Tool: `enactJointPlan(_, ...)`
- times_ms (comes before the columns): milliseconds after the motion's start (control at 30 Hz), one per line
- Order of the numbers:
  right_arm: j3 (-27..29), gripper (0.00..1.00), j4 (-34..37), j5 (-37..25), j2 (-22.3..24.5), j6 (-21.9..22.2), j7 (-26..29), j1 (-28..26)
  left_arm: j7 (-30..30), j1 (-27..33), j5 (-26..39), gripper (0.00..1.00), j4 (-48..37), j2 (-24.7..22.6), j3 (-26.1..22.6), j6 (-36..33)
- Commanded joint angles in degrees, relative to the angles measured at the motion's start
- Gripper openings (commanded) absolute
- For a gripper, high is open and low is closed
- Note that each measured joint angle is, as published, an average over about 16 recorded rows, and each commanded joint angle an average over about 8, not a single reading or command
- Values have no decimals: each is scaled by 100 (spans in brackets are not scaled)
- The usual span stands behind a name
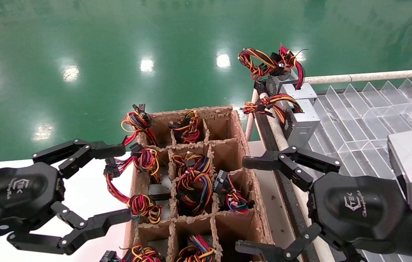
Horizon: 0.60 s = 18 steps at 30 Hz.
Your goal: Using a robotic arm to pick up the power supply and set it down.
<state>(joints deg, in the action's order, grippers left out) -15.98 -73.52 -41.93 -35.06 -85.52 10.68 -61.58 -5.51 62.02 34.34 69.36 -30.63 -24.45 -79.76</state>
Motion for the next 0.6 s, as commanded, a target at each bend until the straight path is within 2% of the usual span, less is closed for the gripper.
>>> enactJointPlan(33, 0, 100, 0, 0, 0, 0, 0, 0, 0, 0, 0, 100, 0, 0, 0, 0)
enactJointPlan(533, 0, 100, 0, 0, 0, 0, 0, 0, 0, 0, 0, 100, 0, 0, 0, 0)
enactJointPlan(567, 0, 100, 0, 0, 0, 0, 0, 0, 0, 0, 0, 92, 0, 0, 0, 0)
enactJointPlan(600, 0, 100, 0, 0, 0, 0, 0, 0, 0, 0, 0, 79, 0, 0, 0, 0)
